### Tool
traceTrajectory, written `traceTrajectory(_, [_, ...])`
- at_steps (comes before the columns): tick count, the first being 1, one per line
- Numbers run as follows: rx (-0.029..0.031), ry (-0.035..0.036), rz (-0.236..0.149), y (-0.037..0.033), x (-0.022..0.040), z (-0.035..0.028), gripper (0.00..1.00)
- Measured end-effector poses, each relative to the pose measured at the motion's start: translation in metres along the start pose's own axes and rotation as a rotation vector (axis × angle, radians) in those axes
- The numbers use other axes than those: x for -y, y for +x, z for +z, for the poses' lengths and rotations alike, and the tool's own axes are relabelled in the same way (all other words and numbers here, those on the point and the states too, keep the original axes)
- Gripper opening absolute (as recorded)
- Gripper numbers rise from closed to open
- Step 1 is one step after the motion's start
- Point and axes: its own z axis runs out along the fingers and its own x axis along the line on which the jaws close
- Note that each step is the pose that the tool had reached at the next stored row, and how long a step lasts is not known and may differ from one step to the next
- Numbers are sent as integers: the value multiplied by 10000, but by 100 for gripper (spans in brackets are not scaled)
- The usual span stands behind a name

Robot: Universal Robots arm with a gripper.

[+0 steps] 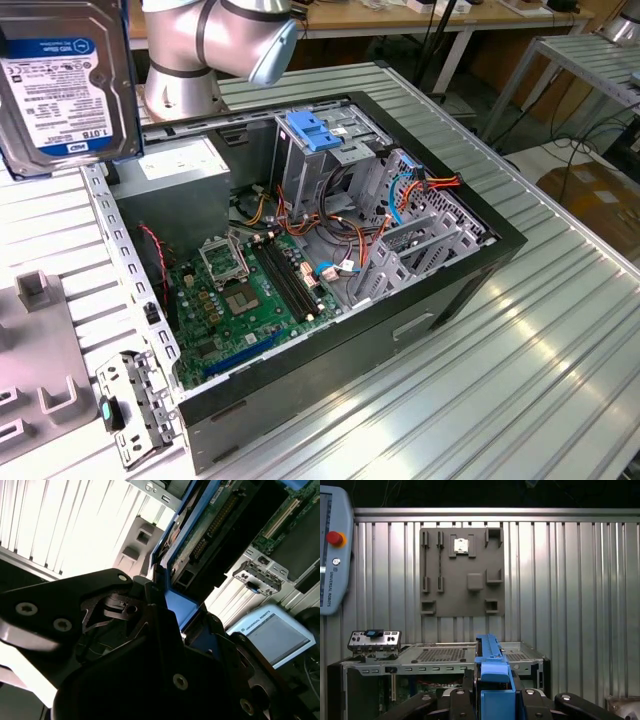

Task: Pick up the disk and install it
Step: 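Pick up the disk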

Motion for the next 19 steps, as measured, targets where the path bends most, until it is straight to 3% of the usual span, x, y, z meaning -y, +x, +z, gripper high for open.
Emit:
traceTrajectory(3, [1, 0, 1, 1, 105, -2, 37])
traceTrajectory(5, [0, -1, 0, 4, 241, -5, 37])
traceTrajectory(9, [0, -1, 1, 8, 415, -9, 37])
traceTrajectory(19, [0, -3, 4, 29, 770, -17, 37])
